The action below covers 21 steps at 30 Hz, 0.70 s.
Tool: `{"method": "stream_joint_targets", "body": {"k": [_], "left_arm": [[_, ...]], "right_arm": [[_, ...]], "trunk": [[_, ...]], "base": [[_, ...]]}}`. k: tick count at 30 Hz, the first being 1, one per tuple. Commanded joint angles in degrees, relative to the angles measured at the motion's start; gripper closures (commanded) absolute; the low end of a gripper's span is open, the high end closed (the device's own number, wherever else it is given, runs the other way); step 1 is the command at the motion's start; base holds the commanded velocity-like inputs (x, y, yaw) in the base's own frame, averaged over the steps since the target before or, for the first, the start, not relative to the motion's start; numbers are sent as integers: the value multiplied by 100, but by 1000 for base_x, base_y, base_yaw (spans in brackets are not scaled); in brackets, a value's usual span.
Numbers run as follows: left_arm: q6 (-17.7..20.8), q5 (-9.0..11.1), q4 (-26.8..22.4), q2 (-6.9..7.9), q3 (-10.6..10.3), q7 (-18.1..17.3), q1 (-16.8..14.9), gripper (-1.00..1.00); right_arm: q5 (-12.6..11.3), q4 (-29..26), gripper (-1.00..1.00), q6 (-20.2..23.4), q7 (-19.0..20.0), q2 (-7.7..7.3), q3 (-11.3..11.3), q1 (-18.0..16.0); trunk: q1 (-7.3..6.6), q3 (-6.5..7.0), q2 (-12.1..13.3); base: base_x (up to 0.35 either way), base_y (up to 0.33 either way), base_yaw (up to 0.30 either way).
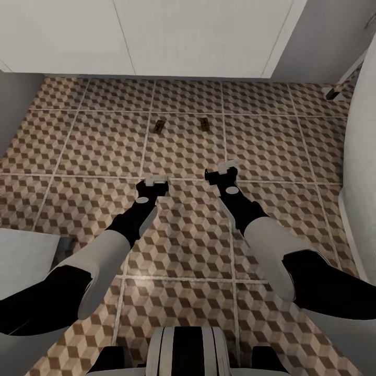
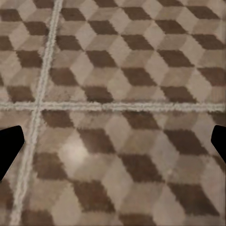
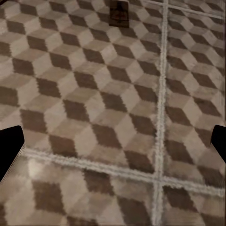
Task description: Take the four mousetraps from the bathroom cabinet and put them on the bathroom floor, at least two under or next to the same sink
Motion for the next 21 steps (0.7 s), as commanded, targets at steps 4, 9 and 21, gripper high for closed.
{"method": "stream_joint_targets", "body": {"k": [4, 9, 21], "left_arm": [[9, 61, 10, 5, -48, 44, 48, -100], [9, 59, 18, 5, -48, 40, 122, -100], [9, 61, 130, 5, -48, 12, 278, -100]], "right_arm": [[42, 16, -100, -8, -43, 0, 18, 1], [40, 37, -100, -57, -42, 0, 19, 11], [51, 751, -100, -804, -35, 0, 15, 22]], "trunk": [[-11, 86, 4], [-23, 197, 11], [-54, 463, 27]], "base": [[0, 0, 0], [0, 0, 0], [0, 0, 0]]}}
